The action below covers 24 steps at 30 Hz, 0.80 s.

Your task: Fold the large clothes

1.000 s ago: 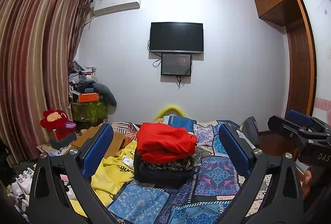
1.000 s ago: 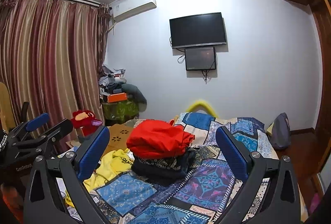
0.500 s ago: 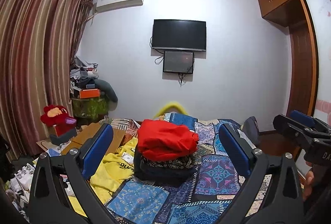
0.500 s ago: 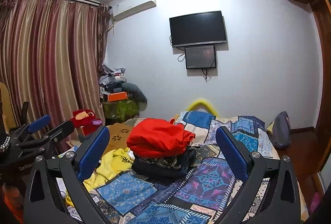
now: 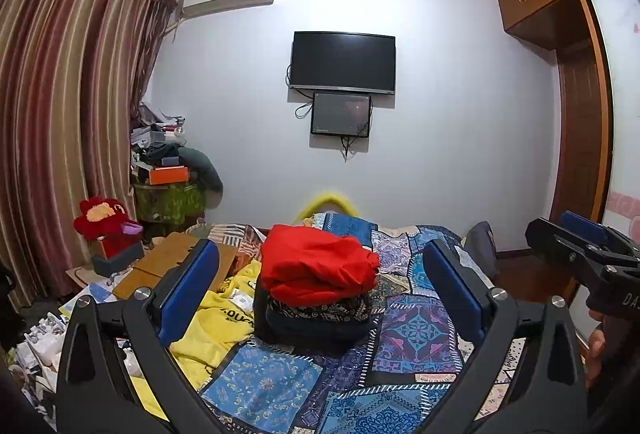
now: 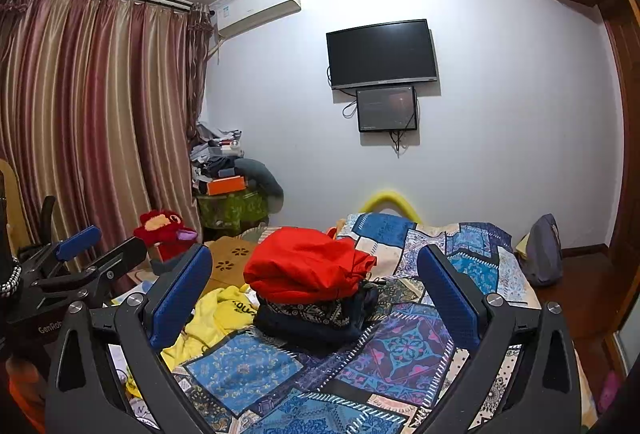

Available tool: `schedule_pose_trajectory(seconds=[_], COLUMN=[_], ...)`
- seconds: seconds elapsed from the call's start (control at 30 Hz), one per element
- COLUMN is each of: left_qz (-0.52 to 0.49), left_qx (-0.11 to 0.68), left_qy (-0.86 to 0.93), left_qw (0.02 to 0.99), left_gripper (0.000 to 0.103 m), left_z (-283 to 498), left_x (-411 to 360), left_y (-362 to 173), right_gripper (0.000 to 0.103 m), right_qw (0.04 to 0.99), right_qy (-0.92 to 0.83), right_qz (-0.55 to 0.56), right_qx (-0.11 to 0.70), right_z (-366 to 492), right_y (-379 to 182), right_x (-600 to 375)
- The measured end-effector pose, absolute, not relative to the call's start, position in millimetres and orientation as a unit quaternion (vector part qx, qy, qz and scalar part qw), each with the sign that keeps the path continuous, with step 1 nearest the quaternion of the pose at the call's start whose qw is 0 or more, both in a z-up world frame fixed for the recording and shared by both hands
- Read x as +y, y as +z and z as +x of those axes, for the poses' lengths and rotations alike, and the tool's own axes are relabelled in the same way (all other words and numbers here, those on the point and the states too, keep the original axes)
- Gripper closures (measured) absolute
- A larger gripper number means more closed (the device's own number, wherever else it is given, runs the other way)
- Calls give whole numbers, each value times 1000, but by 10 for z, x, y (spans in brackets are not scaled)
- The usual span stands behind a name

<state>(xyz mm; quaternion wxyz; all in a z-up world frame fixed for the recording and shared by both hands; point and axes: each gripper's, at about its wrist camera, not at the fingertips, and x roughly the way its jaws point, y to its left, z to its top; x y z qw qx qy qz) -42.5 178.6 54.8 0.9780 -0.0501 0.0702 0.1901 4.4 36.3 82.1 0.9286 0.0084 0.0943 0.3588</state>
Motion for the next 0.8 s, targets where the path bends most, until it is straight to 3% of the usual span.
schedule_pose_trajectory(seconds=[0.8], left_qz=[-57], left_qx=[81], left_qy=[171], left_qw=[980], left_gripper=[0], left_z=[-378], left_x=[1807], left_y=[502], right_gripper=[1], right_qw=[931], right_qy=[350], right_qz=[17], right_qx=[102], right_z=[99], right_y=[782], right_x=[359])
